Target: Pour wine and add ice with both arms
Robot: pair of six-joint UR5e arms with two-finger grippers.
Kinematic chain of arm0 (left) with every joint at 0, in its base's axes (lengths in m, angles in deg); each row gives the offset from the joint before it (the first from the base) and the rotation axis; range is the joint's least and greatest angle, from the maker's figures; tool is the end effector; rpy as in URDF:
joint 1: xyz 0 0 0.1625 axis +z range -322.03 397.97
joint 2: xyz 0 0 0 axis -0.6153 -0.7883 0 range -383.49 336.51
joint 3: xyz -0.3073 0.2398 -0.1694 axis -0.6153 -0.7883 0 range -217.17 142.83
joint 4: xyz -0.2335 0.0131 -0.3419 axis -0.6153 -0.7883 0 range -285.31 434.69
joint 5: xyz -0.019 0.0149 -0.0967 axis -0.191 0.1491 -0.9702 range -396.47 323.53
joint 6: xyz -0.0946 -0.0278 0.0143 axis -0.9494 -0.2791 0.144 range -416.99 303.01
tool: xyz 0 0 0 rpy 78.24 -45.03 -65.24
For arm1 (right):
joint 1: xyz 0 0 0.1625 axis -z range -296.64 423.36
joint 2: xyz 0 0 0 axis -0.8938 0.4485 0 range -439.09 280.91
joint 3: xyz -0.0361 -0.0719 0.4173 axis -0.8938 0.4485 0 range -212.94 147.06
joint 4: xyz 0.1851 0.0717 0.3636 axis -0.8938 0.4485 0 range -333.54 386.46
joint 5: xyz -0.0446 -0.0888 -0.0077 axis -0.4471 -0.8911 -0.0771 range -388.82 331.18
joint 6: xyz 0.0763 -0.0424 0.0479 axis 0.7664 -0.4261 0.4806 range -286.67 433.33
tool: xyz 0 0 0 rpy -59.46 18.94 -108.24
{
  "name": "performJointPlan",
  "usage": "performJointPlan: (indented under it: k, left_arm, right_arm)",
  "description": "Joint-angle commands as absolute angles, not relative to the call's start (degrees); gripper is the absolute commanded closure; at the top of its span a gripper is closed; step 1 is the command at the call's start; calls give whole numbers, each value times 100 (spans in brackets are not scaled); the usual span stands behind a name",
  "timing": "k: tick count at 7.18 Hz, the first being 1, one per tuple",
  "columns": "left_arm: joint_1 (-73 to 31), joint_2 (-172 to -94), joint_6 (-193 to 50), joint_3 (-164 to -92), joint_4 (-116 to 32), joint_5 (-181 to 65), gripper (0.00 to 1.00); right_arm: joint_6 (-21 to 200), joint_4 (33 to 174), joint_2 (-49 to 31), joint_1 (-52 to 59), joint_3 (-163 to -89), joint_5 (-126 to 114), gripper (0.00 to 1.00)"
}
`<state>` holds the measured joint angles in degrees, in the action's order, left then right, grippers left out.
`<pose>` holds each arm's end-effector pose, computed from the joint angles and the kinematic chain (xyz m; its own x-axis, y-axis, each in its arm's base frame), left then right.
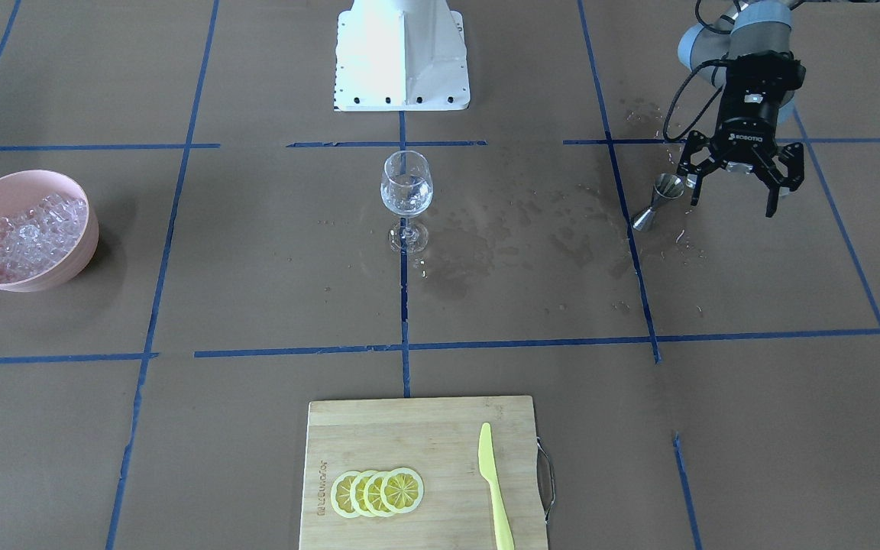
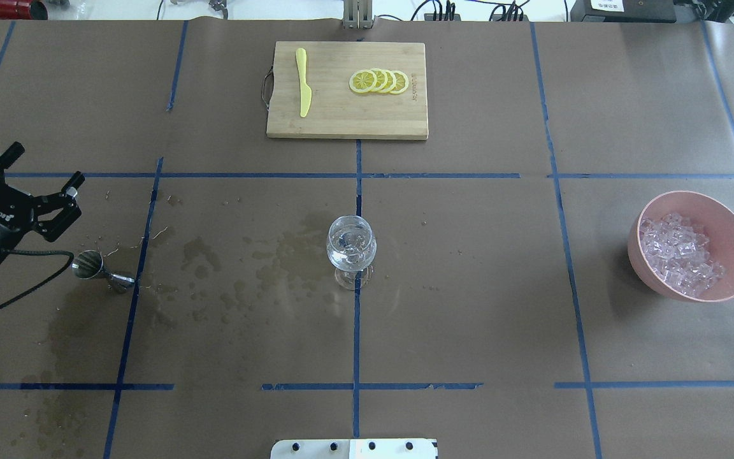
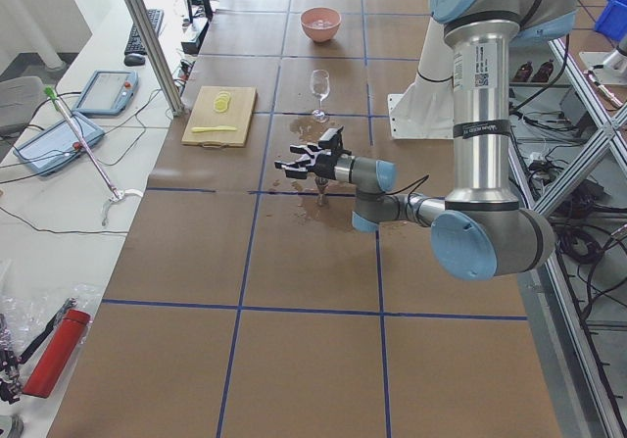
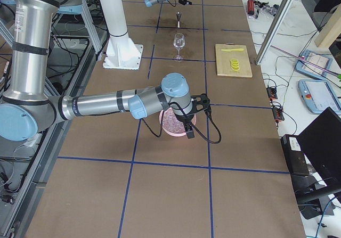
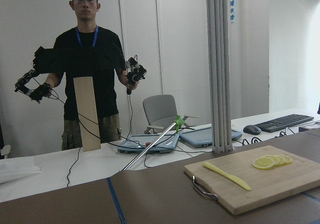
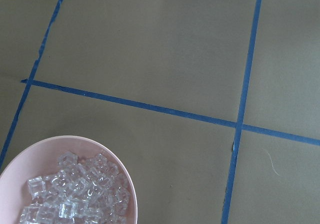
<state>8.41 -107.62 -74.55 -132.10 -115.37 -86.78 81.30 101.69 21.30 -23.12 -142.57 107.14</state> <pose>0.2582 -0.3729 0.4812 0.8434 0.3651 -0.3942 0.4113 0.0336 0.9109 0.0351 -0.4327 0.5402 0.6772 -0.2048 0.7067 -0.0382 0.9494 0.3117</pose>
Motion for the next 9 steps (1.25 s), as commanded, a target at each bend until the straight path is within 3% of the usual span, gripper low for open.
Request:
performJointPlan:
  k: [1,7,9]
  left_arm:
    - [-626,-11031,-6784,-13209,-10205,-10511,1]
    - [-4160,-11384,-5041,-13209,-6048,-15075,0]
    - [-4429,-11472,-5040,-13280,-4134,-15240,0]
  right_arm:
    - [8124,10169,2137,-2313,-14254,10715,0]
    - [8089,10160,2190,-2313,-14246,10715,0]
    - [8080,10160,2207,-2313,-14246,10715,0]
